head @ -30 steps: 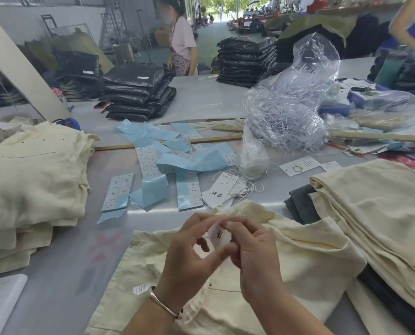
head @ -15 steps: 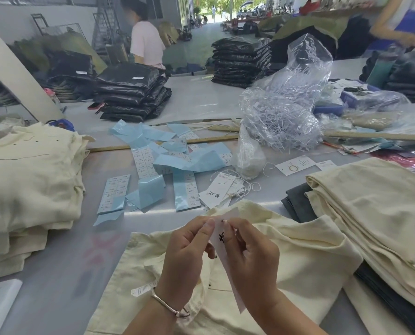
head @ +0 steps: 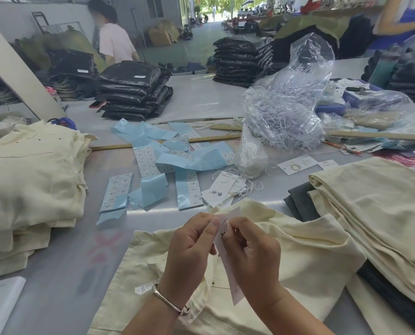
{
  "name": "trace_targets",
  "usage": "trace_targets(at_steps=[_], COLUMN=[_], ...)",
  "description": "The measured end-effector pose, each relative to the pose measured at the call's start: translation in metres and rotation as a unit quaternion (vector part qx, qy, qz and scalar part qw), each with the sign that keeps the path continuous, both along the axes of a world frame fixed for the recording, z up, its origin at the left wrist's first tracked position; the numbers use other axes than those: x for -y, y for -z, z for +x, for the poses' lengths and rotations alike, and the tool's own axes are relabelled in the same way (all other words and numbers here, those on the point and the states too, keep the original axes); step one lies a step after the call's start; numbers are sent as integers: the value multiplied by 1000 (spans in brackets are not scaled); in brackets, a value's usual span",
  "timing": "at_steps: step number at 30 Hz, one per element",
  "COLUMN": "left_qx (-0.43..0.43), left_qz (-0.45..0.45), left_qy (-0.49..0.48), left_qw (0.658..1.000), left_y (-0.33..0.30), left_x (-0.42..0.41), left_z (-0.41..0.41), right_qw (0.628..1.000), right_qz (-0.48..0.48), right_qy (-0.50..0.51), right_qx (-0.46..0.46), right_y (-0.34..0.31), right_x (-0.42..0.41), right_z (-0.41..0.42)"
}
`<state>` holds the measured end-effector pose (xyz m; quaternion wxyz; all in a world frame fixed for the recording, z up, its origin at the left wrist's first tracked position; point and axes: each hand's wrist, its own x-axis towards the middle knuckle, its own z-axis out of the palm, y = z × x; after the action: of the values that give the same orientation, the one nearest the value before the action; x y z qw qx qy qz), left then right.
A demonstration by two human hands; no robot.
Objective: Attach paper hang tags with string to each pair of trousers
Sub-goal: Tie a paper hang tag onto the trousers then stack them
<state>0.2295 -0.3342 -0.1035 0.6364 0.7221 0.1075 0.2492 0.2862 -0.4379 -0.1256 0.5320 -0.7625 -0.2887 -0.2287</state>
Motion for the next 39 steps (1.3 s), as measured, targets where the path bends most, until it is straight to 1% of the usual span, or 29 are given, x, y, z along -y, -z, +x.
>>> trace_targets(at_steps=[2, 4, 6, 8, 10, 12, 14, 15, 17, 19, 20, 21, 23, 26, 28, 30, 31, 32, 33, 34, 36, 37, 39], left_qx=[11, 27, 29, 14, -3, -2, 13, 17, 2, -22, -26, -27, -20, -8, -5, -7, -7, -7, -9, -18, -62, -94, -170], left_qz=[19, 16, -42, -101, -109, -87, -47, -10, 106, 216, 247, 261, 248, 219, 200, 170, 166, 171, 179, 181, 164, 150, 129], left_qy=[-2, 2, 9, 17, 30, 28, 8, -1, -13, -19, -21, -26, -40, -55, -57, -61, -65, -68, -73, -81, -111, -128, -143], left_qw=[1000, 1000, 999, 995, 994, 996, 999, 1000, 994, 976, 968, 965, 968, 974, 978, 984, 984, 983, 981, 980, 978, 976, 966], left_y=[-2, -2, -1, 2, 2, 2, 2, 3, 5, 7, 7, 7, 7, 8, 10, 13, 15, 18, 23, 28, 41, 49, 67], left_x=[0, 0, -2, -7, -11, -15, -18, -19, -21, -21, -21, -21, -21, -22, -23, -27, -31, -35, -39, -45, -61, -71, -91], left_z=[-1, -2, -2, -2, -1, 0, -1, 0, 2, 7, 8, 9, 10, 7, 3, -2, -5, -8, -11, -14, -19, -22, -30], right_qw=[1000, 998, 990, 974, 957, 950, 954, 959, 973, 981, 981, 981, 978, 954, 940, 918, 910, 908, 917, 936, 972, 981, 988], right_qz=[2, 18, 54, 94, 120, 110, 60, 30, -33, -113, -133, -133, -102, -50, -17, 10, 16, 15, 6, -12, -45, -43, -22], right_qy=[-9, -25, -64, -112, -161, -196, -197, -186, -130, -28, 0, -1, -57, -153, -178, -198, -204, -202, -184, -146, -20, 45, 121], right_qx=[-12, -47, -110, -171, -207, -218, -218, -213, -189, -152, -143, -144, -174, -253, -289, -343, -362, -366, -353, -322, -231, -185, -95], right_y=[-1, -3, -5, -10, -15, -18, -18, -17, -16, -17, -18, -19, -19, -19, -18, -16, -16, -15, -15, -15, -19, -24, -34], right_x=[-1, -1, -2, -3, -2, 0, 4, 6, 11, 14, 15, 15, 12, 3, -2, -7, -9, -11, -13, -15, -17, -17, -20], right_z=[-1, 0, 0, -1, -1, 2, 8, 11, 15, 17, 18, 18, 16, 13, 13, 12, 12, 13, 14, 17, 26, 30, 34])
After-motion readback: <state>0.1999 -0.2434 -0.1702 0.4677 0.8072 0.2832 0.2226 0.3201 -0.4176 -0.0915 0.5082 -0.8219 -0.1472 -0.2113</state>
